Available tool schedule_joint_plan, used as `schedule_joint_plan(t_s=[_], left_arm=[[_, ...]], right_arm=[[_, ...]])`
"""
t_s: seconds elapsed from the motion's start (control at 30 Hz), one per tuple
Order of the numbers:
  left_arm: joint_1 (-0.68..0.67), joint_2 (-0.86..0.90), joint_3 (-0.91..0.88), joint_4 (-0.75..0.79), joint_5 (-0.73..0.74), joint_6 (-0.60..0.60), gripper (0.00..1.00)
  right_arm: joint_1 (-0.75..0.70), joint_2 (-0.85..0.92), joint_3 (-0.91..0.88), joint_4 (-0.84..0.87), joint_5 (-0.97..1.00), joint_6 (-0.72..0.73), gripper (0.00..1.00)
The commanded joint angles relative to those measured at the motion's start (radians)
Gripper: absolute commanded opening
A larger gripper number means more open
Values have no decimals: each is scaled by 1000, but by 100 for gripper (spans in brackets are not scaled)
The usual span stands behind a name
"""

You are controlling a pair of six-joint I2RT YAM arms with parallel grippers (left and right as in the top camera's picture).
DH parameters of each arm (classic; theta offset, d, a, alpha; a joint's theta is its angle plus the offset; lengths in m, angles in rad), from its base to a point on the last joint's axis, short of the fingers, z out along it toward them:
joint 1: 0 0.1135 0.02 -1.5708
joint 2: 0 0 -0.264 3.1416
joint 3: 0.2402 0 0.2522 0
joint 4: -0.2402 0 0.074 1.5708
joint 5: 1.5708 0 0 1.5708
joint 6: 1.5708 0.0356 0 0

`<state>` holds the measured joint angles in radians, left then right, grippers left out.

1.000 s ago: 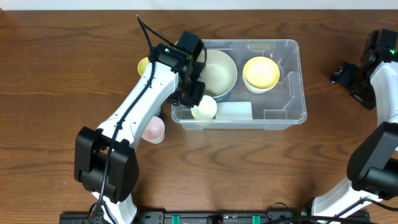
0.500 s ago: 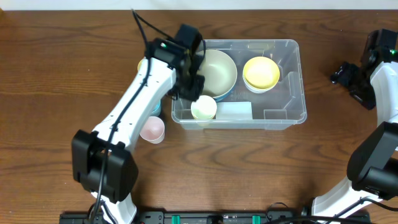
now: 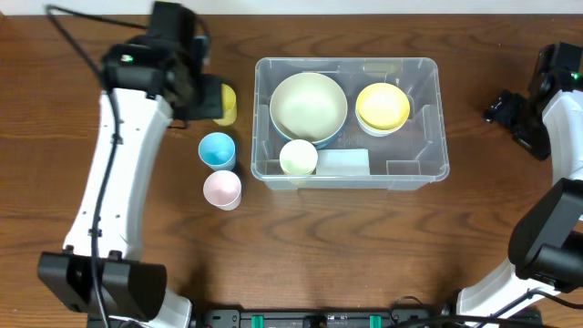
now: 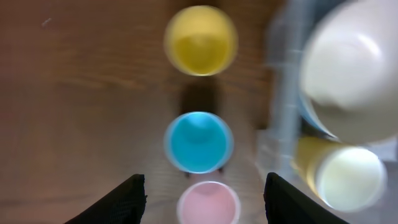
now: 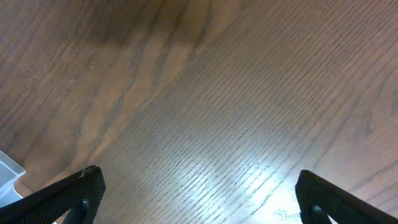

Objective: Pack container
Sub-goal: 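Move the left gripper to the blue cup and grasp it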

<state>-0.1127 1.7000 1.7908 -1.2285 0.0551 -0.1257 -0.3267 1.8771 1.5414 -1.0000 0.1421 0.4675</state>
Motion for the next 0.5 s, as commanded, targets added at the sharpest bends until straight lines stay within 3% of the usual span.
schedule_joint_plan(t_s=[0.0,0.47], left_arm=[[60,11,-40,-8,-22,-70,62],[116,14,-336,195,-21,-144,62]], right_arm=[[0,7,-5,2,3,18,99],[0,7,-5,2,3,18,99]])
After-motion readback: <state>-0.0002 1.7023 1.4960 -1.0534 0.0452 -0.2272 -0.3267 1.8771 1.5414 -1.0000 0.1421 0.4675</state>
